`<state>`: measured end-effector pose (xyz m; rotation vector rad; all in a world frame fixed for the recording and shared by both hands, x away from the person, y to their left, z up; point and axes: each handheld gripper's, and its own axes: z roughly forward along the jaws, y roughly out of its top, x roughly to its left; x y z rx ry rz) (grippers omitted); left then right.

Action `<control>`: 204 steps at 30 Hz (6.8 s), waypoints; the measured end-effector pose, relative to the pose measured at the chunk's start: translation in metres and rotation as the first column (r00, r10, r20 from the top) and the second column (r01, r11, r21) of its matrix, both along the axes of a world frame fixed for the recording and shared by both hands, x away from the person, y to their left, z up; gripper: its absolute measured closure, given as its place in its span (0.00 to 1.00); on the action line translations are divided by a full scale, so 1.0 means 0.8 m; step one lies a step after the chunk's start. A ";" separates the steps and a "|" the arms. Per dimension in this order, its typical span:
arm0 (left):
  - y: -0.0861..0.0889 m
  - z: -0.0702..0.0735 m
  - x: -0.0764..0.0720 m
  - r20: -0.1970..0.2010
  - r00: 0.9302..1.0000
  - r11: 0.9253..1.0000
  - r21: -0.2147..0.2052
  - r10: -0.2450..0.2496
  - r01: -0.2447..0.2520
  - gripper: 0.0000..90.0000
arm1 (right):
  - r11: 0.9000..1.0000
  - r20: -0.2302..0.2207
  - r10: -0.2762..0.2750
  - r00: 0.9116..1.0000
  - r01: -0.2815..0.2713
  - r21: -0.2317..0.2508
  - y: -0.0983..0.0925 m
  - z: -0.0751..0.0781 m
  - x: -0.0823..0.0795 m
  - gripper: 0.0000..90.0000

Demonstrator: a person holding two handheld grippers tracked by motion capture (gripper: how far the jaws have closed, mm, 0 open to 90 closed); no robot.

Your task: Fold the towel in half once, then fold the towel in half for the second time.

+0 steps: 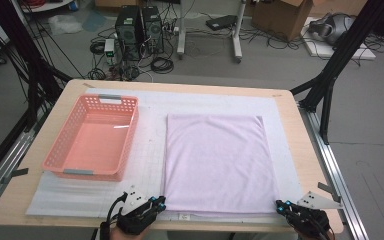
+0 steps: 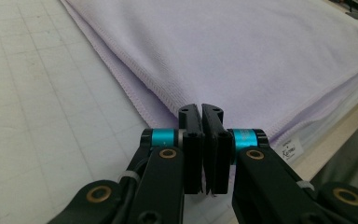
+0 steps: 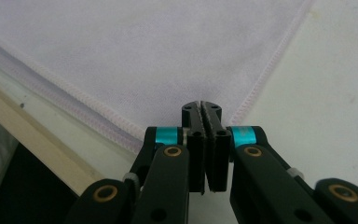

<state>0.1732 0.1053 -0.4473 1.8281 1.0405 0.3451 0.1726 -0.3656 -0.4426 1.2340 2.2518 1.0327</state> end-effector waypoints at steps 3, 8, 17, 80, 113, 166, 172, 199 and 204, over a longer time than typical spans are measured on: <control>0.005 0.001 -0.006 0.000 1.000 1.000 -0.010 0.004 -0.004 0.96 | 1.000 0.004 0.008 1.000 -0.008 0.006 -0.002 0.004 -0.004 1.00; 0.008 -0.001 -0.015 -0.012 1.000 1.000 -0.003 -0.005 0.005 0.96 | 1.000 0.006 0.009 1.000 -0.009 0.003 -0.003 0.010 -0.018 1.00; 0.013 -0.002 -0.013 0.023 1.000 1.000 -0.009 0.016 -0.016 0.69 | 0.998 0.028 -0.036 0.999 0.034 0.048 -0.011 0.012 -0.018 0.85; 0.009 0.006 0.149 0.130 0.991 0.987 -0.154 -0.034 0.054 0.19 | 0.991 0.156 -0.124 0.980 0.116 0.063 -0.006 0.010 0.086 0.28; -0.011 0.023 0.200 0.063 0.998 0.991 -0.135 -0.015 0.024 0.36 | 0.993 0.105 -0.093 0.990 0.085 0.076 -0.012 0.007 0.100 0.27; -0.029 -0.007 0.307 -0.096 0.970 0.975 0.028 0.223 -0.222 0.58 | 0.974 -0.080 -0.196 0.977 0.203 0.096 -0.004 -0.002 0.297 0.70; -0.040 -0.006 0.304 -0.068 0.975 0.975 0.093 0.210 -0.203 0.92 | 0.984 -0.078 -0.159 0.984 0.164 0.069 0.009 -0.003 0.296 0.95; -0.019 0.056 0.249 0.026 0.990 0.990 -0.041 0.138 -0.137 0.95 | 0.969 0.058 -0.118 0.991 0.103 0.222 -0.014 0.048 0.231 0.97; -0.013 0.057 0.228 0.035 0.992 0.992 -0.048 0.117 -0.116 0.95 | 0.967 0.076 -0.102 0.992 0.081 0.240 -0.017 0.055 0.210 0.97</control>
